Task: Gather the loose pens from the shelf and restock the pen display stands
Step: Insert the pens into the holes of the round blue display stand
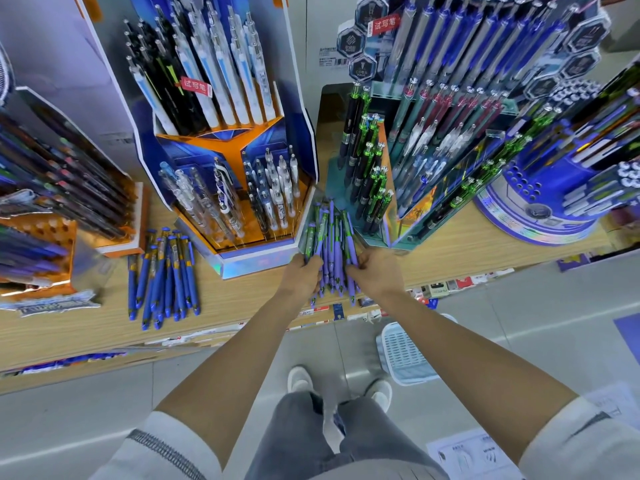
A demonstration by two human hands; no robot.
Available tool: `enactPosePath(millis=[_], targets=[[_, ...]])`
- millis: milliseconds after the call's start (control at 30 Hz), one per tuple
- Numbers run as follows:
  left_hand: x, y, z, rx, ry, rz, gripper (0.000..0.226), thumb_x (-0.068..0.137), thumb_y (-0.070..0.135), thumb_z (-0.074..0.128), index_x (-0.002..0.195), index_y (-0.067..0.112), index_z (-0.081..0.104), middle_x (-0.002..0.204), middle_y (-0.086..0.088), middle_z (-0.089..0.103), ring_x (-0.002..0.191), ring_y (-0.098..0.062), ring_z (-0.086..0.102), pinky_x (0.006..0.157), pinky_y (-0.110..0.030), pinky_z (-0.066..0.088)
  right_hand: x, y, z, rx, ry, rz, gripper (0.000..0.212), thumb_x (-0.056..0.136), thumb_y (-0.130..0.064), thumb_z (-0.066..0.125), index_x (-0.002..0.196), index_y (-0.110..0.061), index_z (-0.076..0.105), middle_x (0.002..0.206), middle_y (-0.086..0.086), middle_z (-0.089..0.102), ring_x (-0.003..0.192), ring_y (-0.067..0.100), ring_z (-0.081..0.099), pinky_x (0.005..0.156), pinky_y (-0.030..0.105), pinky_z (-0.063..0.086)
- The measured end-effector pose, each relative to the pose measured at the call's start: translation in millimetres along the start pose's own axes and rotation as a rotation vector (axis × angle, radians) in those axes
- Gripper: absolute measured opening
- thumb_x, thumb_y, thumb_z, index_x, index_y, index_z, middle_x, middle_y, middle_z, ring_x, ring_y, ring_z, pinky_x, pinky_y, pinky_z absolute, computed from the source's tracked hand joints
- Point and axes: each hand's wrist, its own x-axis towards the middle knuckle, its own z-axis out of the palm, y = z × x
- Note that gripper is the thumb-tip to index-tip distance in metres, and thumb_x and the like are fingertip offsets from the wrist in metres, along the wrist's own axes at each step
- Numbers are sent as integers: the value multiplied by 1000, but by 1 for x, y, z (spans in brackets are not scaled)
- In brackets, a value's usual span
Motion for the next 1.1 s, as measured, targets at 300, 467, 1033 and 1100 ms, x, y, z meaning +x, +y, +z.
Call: enactPosePath(millis=[300, 467, 1033, 1100], targets=[[2, -3, -5, 37, -13, 35, 16, 100, 13, 40, 85, 11, 40, 66, -5, 47, 51, -16, 40, 47, -26, 33, 3, 12, -9, 327, -198, 53, 11, 88, -11, 68, 80, -2, 69, 63, 6, 64, 62, 19, 66, 77, 43, 59], [-2, -2, -7, 57, -37, 80, 15, 102, 14, 41, 88, 10, 39, 68, -6, 51, 52, -16, 44, 48, -26, 38, -5, 3, -22, 459, -312, 58, 8, 90, -4, 65, 83, -4, 61, 66, 8, 61, 46, 7, 60, 54, 21, 53], [-59, -13, 4, -73, -173, 221, 18, 103, 13, 40, 118, 3, 41, 88, -13, 62, 59, -15, 62, 52, -21, 53, -44, -6, -22, 780, -341, -59, 7, 89, -7, 67, 84, -4, 63, 64, 2, 64, 56, 14, 62, 64, 25, 59], [-67, -19, 10, -39, -144, 258, 15, 103, 13, 40, 115, 4, 42, 83, -9, 60, 54, -9, 59, 50, -18, 50, -51, 1, -26, 787, -356, -93, 8, 89, -8, 67, 86, 0, 64, 66, 3, 65, 57, 10, 63, 69, 27, 59]])
